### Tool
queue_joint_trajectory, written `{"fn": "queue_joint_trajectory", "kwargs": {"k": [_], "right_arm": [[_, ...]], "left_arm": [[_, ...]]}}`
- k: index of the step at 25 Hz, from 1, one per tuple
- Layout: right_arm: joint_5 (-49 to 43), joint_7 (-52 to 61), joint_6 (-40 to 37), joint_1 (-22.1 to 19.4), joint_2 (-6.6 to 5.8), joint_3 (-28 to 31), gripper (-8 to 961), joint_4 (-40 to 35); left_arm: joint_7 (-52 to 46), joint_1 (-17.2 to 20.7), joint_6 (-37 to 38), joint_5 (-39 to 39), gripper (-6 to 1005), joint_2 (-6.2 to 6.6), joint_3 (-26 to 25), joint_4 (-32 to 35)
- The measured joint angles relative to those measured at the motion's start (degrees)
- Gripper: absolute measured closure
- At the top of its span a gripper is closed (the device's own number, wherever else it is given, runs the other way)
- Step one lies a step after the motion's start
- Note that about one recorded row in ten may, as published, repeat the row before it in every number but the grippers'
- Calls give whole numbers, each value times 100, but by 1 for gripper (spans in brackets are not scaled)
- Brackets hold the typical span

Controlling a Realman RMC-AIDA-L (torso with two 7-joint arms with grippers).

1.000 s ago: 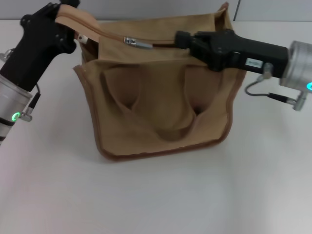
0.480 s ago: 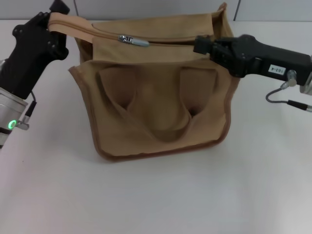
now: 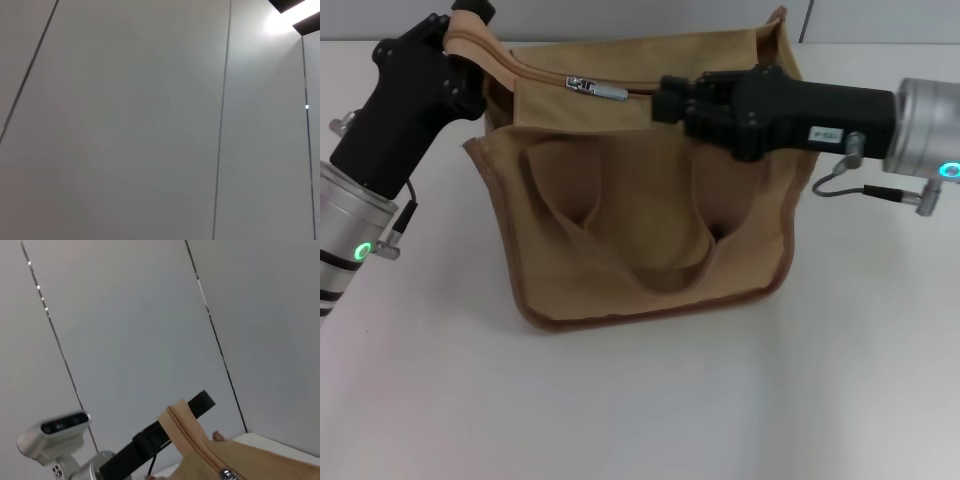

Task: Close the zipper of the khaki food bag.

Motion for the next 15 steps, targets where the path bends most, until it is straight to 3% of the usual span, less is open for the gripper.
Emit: {"fn": "queue_joint_trajectory", "kwargs": {"k": [2,5,10,15], "right_arm": [[-4,-47,78,48,1,-104,911,-31],[-7,-69,156,116,1,-197,736,-99],[-10,-70,394,222,-5,-317,570,-183],[-150,-68,536,331,-11,-341,548,-117]], "left_arm": [[0,-28,22,2,990,0,30,-4],[0,-58,39,9,990,0,45,-6],[0,-82,55,19,990,0,66,-6],[0,-85,60,20,989,0,92,-6]]}}
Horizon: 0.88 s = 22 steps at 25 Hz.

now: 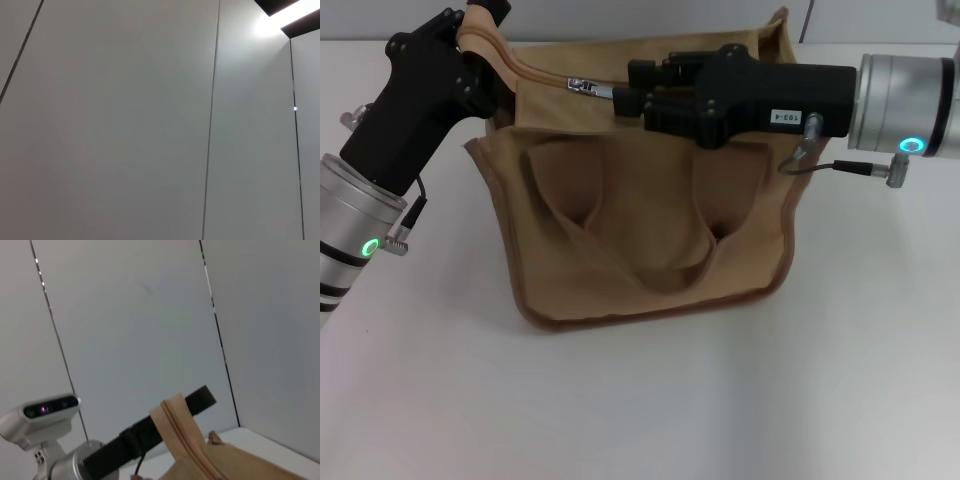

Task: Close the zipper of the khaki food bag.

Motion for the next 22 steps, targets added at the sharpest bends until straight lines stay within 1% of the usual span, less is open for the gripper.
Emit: {"fn": "queue_joint_trajectory", "kwargs": {"k": [6,17,22], "right_arm": [[-200,29,64,162,10,-37,542,66],[-130,36,117,200,19,-52,481,101],[-124,38,109,279,25,-122,482,189]], "left_arm": [[0,-23,33,0,989,0,21,0],[0,-61,64,-1,989,0,30,0],[19,-106,36,0,989,0,28,0]]}}
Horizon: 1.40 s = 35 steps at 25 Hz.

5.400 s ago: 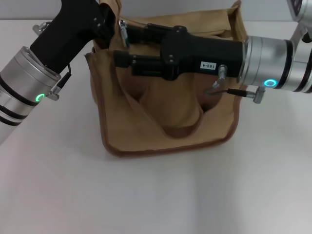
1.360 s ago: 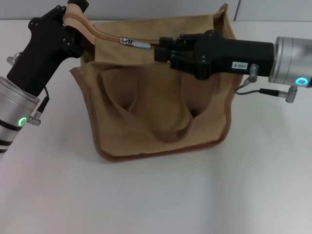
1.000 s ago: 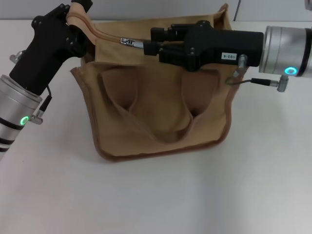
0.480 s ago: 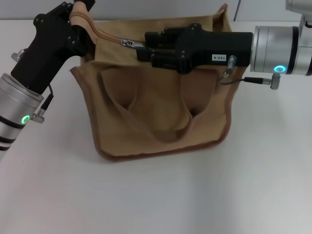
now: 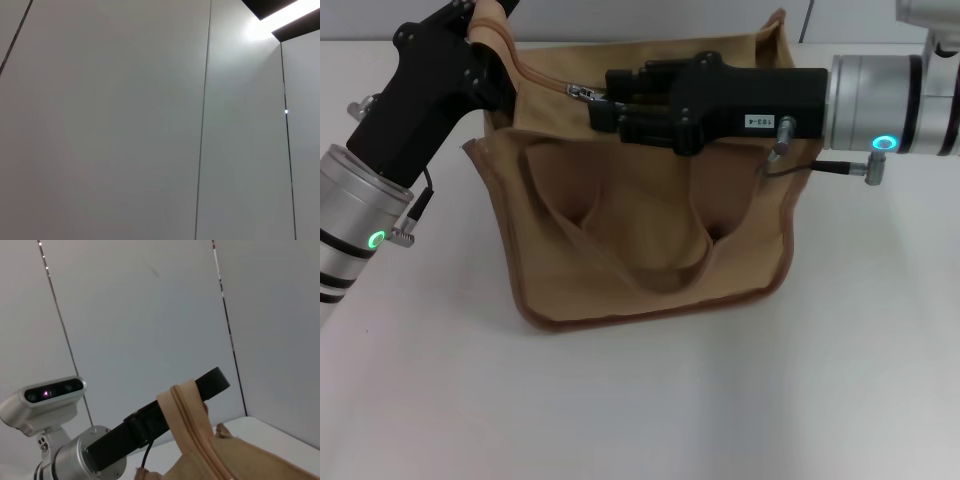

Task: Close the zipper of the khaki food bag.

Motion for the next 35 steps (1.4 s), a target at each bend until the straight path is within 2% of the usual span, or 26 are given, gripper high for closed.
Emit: {"fn": "queue_joint_trajectory", "kwargs": {"k": [9,17,30,35], "right_arm": [[11,25,-13,129,-3,19,484,199],[14,226,-414,125,-25,35,485,145],[-15,294,-402,122,-26,41,488,270],[-18,379,-398,154,-26,43,488,380]], "left_arm": [[8,-45,19,0,988,0,-1,0],[28,-85,-4,-1,988,0,-1,0],[12,-107,28,1,988,0,-1,0],[-14,-235,139,7,988,0,0,-1]]}}
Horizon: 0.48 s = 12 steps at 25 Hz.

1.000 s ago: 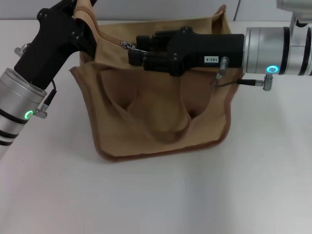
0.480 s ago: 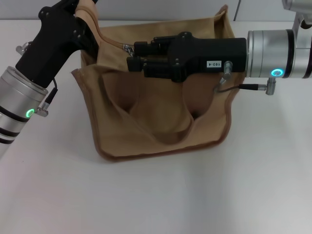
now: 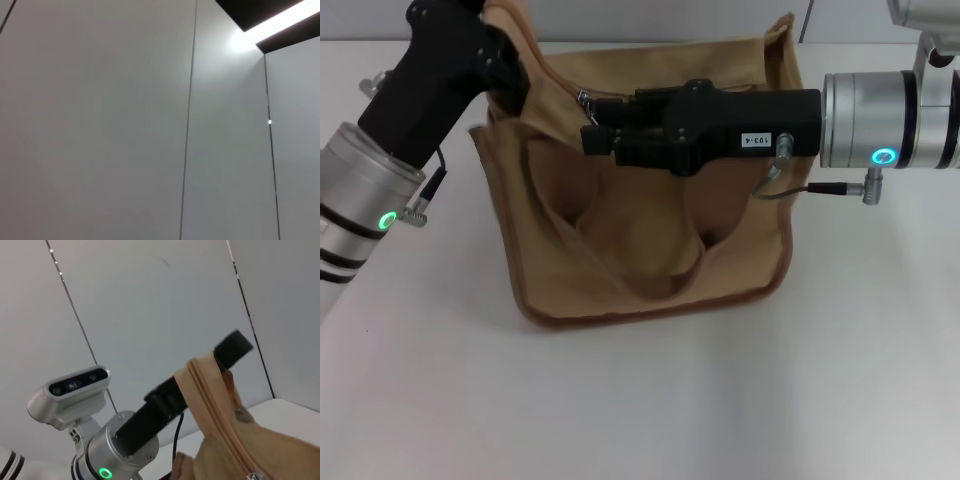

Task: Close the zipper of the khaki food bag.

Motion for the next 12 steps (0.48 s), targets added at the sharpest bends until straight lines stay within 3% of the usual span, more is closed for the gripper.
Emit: {"fn": "queue_joint_trajectory", "kwargs": {"k": [12], "right_arm": [[-4,72,144,52,9,-17,490,63]], "left_arm": [[-20,-441,40,0,987,1,282,-74]]}}
